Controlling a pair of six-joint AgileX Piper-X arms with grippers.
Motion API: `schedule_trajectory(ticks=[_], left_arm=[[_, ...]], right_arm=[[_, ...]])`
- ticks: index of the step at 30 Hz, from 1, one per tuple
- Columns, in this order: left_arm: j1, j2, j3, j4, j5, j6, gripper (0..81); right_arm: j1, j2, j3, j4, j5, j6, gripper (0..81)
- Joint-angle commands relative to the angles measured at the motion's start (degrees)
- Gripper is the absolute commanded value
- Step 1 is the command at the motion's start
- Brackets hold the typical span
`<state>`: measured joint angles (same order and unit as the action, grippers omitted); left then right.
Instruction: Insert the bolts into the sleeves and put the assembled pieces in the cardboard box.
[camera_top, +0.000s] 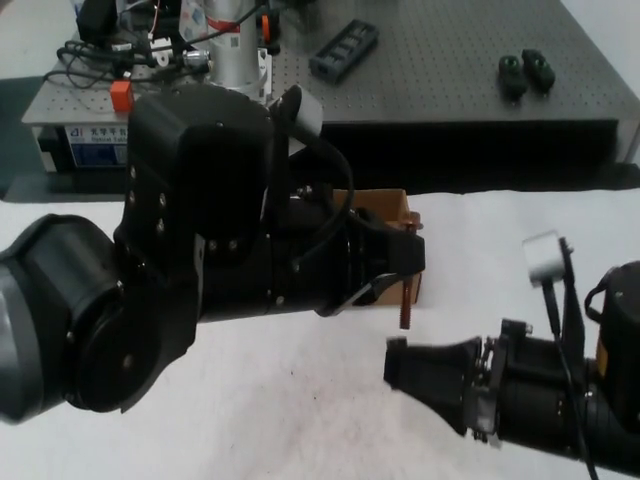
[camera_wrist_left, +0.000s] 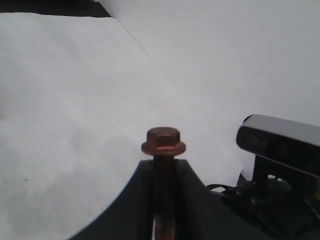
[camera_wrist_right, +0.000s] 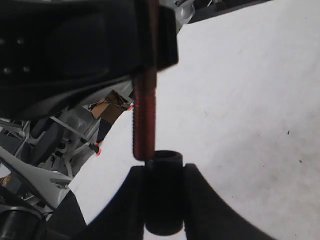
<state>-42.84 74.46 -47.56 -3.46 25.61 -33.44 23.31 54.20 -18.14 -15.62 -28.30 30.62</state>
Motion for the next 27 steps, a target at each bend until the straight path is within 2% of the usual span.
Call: schedule_trajectory(ticks=[1, 5, 27], left_arm=[[0.18, -0.85, -0.27, -1.35, -0.46, -0.87, 0.6], [0.18, -0.85, -0.27, -1.35, -1.44, -0.87, 0.6], [0.18, -0.85, -0.27, -1.35, 2.04, -0.21, 0.6]], right_arm=[[0.1, -1.14, -0.63, -1.52, 2.03, 0.26, 2.7], [0.1, -2.67, -0.63, -1.52, 4.41, 0.26, 2.7], [0.1, -2.0, -0.63, -3.21, 3.31, 0.26, 2.7]])
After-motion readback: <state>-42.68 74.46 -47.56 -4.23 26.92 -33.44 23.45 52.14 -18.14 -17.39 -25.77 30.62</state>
